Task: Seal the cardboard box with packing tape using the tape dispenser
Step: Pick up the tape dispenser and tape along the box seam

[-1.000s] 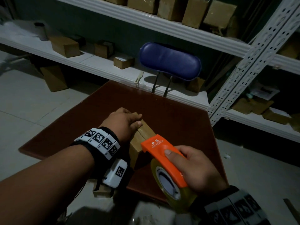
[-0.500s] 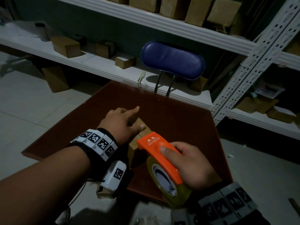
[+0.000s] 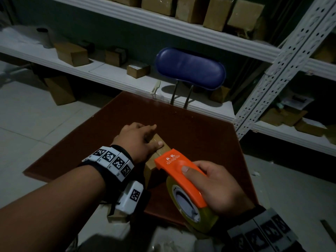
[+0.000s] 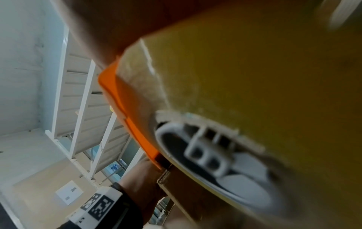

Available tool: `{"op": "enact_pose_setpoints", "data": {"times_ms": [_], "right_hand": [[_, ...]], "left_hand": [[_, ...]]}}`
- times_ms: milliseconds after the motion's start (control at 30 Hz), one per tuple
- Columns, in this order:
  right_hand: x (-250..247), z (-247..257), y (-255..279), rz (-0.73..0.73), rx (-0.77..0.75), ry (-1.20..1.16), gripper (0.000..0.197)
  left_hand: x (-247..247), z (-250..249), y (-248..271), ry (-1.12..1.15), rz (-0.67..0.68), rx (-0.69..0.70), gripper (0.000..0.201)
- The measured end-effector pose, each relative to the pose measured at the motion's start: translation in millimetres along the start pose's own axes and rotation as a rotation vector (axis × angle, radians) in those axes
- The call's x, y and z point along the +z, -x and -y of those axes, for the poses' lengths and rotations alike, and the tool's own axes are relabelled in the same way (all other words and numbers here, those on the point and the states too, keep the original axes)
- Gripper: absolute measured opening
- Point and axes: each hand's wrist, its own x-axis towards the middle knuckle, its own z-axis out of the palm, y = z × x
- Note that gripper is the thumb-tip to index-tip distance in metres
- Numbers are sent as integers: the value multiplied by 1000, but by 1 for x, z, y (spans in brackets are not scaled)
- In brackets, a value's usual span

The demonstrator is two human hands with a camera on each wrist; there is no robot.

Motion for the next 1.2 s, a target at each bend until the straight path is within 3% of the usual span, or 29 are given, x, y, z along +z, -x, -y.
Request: {"op": "enact_pose_setpoints", "data": {"times_ms": [433, 600, 867, 1200], "right_hand": [[-10, -6, 12, 37, -8, -27, 22], [-18, -11, 17, 41, 4, -10, 43], [-27, -14, 28, 47, 38, 34, 56], [-28, -22, 18, 92, 79, 120, 37]], "left_hand": [[2, -1, -2, -3, -8, -4, 64], [3, 0, -1, 17, -32, 12, 60], [3, -2, -2, 15, -27, 7, 61], [4, -4, 0, -9, -18, -2, 60]]}}
